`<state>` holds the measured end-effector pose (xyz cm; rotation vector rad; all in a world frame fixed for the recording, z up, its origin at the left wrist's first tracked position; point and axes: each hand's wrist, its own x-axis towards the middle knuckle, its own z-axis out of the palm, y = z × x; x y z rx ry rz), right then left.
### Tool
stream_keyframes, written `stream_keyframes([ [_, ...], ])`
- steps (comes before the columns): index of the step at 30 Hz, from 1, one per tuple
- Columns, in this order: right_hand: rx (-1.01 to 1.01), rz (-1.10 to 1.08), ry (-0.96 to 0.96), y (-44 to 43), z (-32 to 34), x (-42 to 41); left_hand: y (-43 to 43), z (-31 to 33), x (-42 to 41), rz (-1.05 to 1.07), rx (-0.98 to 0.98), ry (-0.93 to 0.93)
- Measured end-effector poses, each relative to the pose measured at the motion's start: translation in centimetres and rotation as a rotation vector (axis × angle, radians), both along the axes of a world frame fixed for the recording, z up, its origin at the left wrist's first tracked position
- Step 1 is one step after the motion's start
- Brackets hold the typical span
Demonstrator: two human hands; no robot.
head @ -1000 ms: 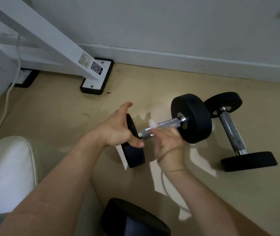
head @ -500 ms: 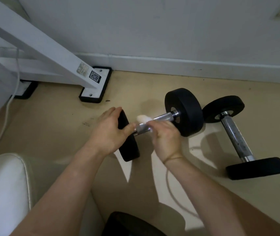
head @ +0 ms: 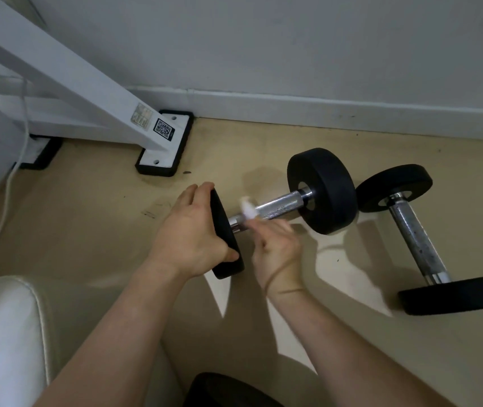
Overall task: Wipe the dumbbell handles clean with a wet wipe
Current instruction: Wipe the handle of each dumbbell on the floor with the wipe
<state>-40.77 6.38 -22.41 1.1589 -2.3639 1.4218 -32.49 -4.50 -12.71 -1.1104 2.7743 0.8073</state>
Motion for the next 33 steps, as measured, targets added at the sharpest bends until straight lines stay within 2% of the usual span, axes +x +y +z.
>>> stream_keyframes([
  [2,0.032,0.134,0.123,-0.3,0.3,-0.9,-0.2,0.0,0.0,0.018,0.027,0.018],
  [4,0.047,-0.040,0.099,0.1,0.5,-4.5,-0.2,0.1,0.0,0.018,0.028,0.001],
  [6,0.010,-0.222,-0.072,0.6,0.9,-5.3,-0.1,0.3,-0.1,0.009,0.013,-0.013],
  [7,0.015,-0.202,-0.109,0.4,0.7,-4.2,-0.1,0.5,-0.2,0.003,0.001,-0.012],
  [10,0.158,0.113,-0.160,0.4,-0.8,0.4,0.1,0.9,-0.1,-0.005,-0.030,-0.016],
  [11,0.166,0.128,-0.188,1.1,-1.1,0.8,0.2,1.0,-0.1,-0.009,-0.028,-0.016],
  [13,0.106,0.027,-0.218,2.3,-0.9,-0.7,0.2,1.1,-0.1,-0.008,-0.034,-0.007],
  [16,0.082,-0.048,-0.119,2.8,0.4,-3.3,0.0,1.0,-0.3,0.003,-0.031,0.004],
  [19,0.031,-0.139,-0.202,1.8,0.7,-3.4,0.1,1.3,-0.3,0.035,-0.070,0.016],
  [23,0.117,0.057,-0.131,2.2,1.1,-1.2,0.5,1.1,-0.6,0.053,-0.176,-0.038],
  [25,0.088,-0.079,-0.153,2.6,1.3,-2.2,0.6,0.9,-0.6,0.061,-0.195,-0.024],
  [27,0.128,-0.217,-0.162,3.1,1.6,-2.1,1.0,0.5,-0.8,0.025,-0.138,-0.023],
  [31,0.294,0.005,-0.015,4.9,2.9,0.5,2.2,0.4,-0.8,-0.176,0.033,-0.145],
  [33,0.351,-0.046,-0.043,5.6,3.2,-2.0,2.1,0.8,-0.5,-0.271,0.146,-0.201],
])
